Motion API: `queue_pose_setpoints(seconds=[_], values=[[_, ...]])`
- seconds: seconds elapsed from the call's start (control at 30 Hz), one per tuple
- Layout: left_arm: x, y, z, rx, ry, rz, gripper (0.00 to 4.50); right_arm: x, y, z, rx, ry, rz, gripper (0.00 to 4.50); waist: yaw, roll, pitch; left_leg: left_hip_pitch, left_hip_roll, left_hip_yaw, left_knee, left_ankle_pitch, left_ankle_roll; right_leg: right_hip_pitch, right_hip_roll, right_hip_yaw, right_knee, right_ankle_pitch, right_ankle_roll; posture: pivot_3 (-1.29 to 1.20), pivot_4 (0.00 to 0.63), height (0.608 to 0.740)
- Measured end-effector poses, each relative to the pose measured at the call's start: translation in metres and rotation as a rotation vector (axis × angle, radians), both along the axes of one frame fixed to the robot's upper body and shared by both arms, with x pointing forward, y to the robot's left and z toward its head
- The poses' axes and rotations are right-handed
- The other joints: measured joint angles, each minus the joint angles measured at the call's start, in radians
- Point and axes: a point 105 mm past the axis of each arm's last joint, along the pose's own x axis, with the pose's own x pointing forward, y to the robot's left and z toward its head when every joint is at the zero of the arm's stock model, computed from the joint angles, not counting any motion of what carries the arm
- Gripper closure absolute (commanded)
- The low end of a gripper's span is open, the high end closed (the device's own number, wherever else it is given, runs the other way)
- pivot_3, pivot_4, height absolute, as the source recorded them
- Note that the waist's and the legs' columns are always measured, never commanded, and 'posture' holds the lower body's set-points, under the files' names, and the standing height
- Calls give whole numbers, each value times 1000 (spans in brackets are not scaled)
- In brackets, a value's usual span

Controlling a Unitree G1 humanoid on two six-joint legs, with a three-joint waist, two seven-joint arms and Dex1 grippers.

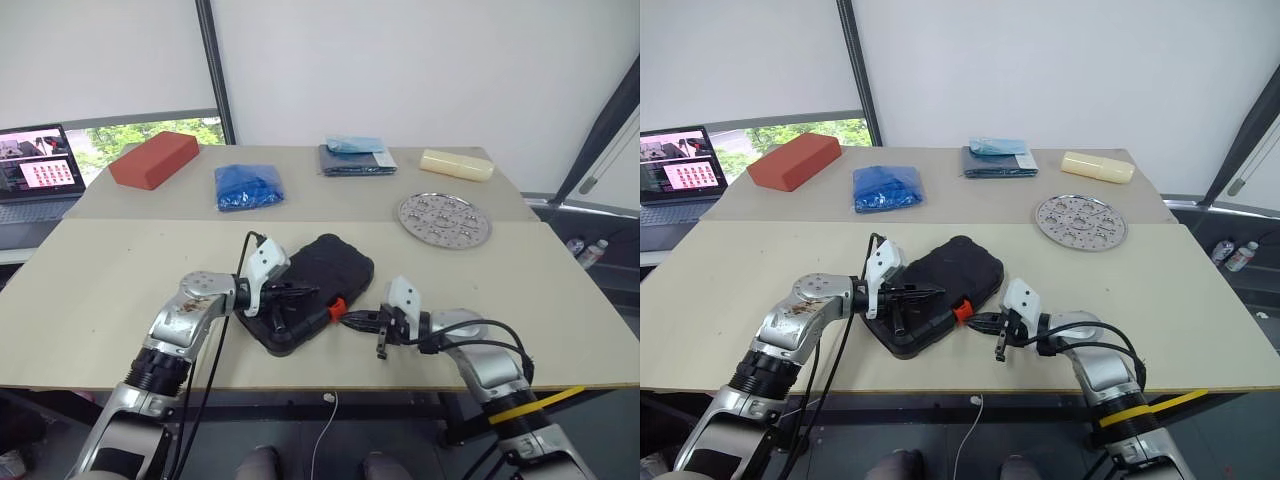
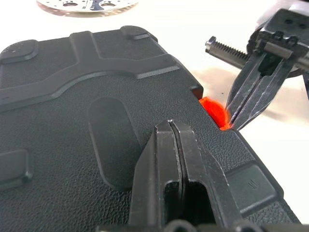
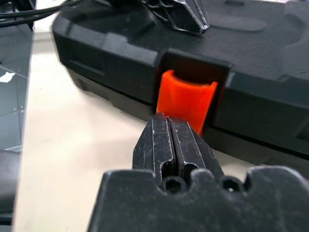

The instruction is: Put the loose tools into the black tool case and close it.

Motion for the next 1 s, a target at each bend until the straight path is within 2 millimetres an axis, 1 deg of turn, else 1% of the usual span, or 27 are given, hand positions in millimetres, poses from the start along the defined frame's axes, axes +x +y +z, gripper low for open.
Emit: queue_pose_setpoints(seconds=[0.33, 0.47, 0.77, 1.0], values=[[2, 3, -1, 14, 1, 12, 4460, 4, 7, -2, 21, 18, -2, 4500, -6, -1, -1, 3, 0, 0, -1, -1, -1, 0, 0, 0, 0, 1, -1, 0, 150, 740], [4, 6, -2, 11, 5, 27, 4460, 9, 11, -2, 7, 19, 2, 4500, -11, -2, -1, 6, 0, 0, -4, -1, -1, 0, 0, 1, 0, 1, -2, 0, 150, 740], [5, 8, -2, 11, 5, 38, 4460, 18, 18, -2, -11, 20, 4, 4500, -26, -2, -1, 8, 0, -1, -7, -1, -1, 0, 0, 1, 0, 1, -3, 0, 150, 740], [5, 7, -2, 8, 5, 37, 4460, 23, 19, -11, -53, 42, -8, 4500, -27, -2, -1, 8, 0, -1, -8, -1, -1, -1, 0, 1, 0, 1, -3, 0, 150, 740]])
